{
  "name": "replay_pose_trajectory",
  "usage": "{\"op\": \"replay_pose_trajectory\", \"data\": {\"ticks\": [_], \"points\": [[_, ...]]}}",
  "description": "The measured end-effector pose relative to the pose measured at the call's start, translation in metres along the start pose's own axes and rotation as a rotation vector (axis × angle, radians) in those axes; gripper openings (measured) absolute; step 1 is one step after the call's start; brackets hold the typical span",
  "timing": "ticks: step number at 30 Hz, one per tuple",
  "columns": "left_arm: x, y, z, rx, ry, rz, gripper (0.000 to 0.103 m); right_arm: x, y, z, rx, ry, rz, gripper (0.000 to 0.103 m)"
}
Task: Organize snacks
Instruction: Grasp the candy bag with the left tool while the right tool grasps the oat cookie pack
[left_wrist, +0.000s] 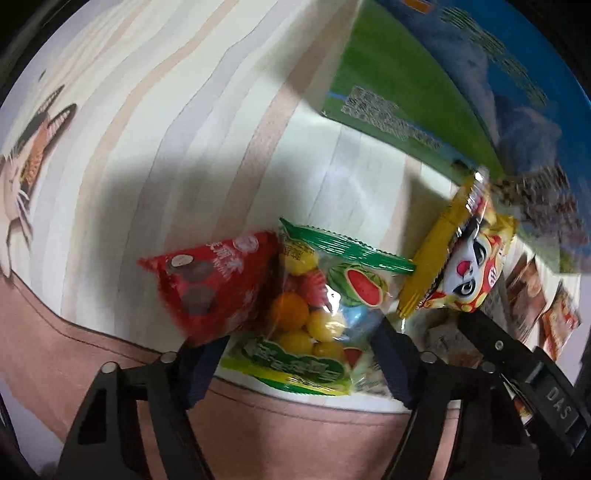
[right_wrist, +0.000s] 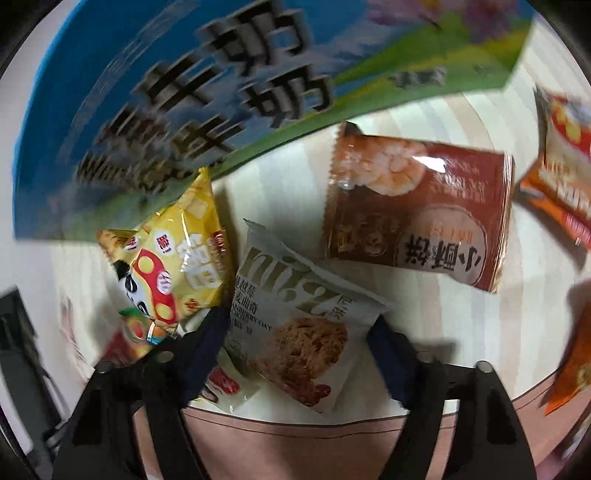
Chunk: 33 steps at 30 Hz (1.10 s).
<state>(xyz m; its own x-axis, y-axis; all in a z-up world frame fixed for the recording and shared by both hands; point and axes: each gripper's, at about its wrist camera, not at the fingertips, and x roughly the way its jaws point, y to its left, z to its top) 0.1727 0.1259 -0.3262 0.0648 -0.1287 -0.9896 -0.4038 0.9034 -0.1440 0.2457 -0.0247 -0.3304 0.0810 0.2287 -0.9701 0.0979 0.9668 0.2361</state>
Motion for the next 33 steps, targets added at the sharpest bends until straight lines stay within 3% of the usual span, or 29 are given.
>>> {"op": "replay_pose_trajectory", "data": {"ticks": [3,9,15,17,20,21,27,29,31,33], "points": [[-0.003,0.002,-0.017,0.022,0.005,0.012,0.062,-0.002,0.002,-0.011,-0.101,-0.005,-0.011,0.065],[-0.006,0.015,-0.073,0.046,0.037,0.007,0.059,-0.008,-0.003,-0.045,-0.263,0.047,-0.054,0.064],[-0.003,0.027,-0.122,0.057,0.096,-0.016,0.059,-0.01,-0.001,-0.099,-0.486,0.159,-0.131,0.064],[0.002,0.031,-0.13,0.051,0.107,-0.031,0.059,-0.01,-0.003,-0.108,-0.479,0.169,-0.132,0.069],[0.005,0.038,-0.131,0.022,0.12,-0.061,0.064,-0.007,-0.011,-0.107,-0.347,0.161,-0.085,0.087],[0.007,0.043,-0.129,0.005,0.127,-0.083,0.067,-0.007,-0.017,-0.105,-0.299,0.15,-0.065,0.088],[0.015,0.062,-0.118,-0.06,0.131,-0.097,0.069,0.001,-0.039,-0.107,-0.036,0.082,0.003,0.088],[0.013,0.064,-0.122,-0.063,0.114,-0.084,0.068,0.004,-0.041,-0.11,-0.009,0.048,-0.009,0.08],[0.014,0.059,-0.129,-0.043,0.088,-0.041,0.052,-0.002,-0.057,-0.118,-0.038,0.027,-0.047,0.075],[0.009,0.055,-0.136,-0.006,0.063,-0.017,0.05,-0.005,-0.058,-0.123,-0.078,0.005,-0.074,0.066]]}}
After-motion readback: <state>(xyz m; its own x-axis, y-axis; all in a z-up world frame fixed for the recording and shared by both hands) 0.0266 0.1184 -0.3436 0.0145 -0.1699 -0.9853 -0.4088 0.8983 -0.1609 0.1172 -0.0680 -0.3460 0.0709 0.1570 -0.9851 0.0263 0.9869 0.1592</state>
